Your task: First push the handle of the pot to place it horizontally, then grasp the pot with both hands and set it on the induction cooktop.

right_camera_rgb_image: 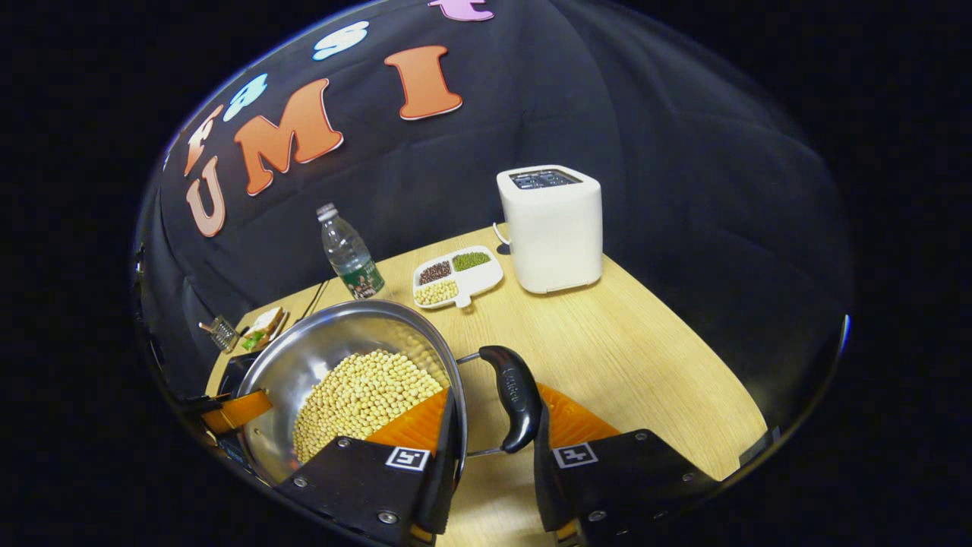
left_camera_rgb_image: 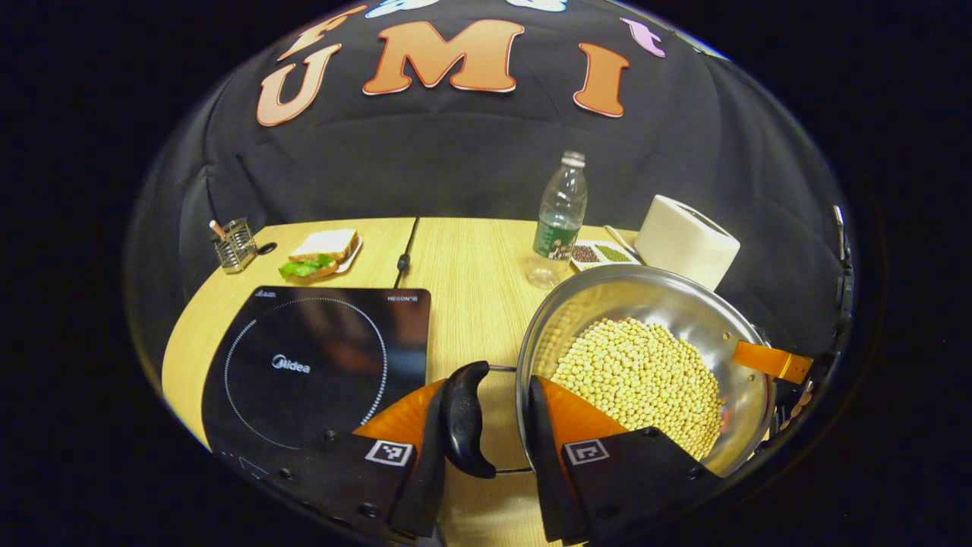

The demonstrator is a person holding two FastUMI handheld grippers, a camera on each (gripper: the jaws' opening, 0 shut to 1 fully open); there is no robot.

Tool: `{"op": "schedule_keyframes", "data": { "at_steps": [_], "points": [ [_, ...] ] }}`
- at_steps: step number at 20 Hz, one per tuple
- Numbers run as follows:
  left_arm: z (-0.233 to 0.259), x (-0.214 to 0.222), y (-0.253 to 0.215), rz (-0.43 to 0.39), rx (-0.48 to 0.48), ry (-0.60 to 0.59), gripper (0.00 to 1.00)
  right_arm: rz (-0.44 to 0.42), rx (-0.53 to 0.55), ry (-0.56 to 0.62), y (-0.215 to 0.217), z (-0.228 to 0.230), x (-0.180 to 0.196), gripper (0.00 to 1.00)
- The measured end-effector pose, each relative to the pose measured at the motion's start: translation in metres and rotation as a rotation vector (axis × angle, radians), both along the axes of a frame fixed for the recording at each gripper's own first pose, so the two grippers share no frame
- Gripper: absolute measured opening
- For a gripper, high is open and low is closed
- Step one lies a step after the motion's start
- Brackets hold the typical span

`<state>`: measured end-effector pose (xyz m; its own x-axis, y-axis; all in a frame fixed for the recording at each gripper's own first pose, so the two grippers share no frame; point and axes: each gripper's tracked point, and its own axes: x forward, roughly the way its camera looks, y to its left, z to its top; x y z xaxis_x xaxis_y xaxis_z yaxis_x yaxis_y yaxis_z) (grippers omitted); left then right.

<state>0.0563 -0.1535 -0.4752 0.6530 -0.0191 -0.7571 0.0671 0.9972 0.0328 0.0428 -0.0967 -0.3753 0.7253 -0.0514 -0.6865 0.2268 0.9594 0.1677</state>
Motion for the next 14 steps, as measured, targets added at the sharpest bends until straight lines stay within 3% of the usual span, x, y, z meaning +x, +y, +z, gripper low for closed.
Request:
{"op": "schedule_keyframes", "data": {
  "at_steps": [7,14],
  "points": [
    [0.077,0.007,0.037,0.018,-0.015,-0.073,0.56,0.032,-0.018,-0.079,0.039,0.073,0.006,0.45],
    [0.122,0.005,0.113,0.084,0.003,-0.111,0.58,0.104,-0.001,-0.106,0.113,0.099,0.023,0.45]
  ]
}}
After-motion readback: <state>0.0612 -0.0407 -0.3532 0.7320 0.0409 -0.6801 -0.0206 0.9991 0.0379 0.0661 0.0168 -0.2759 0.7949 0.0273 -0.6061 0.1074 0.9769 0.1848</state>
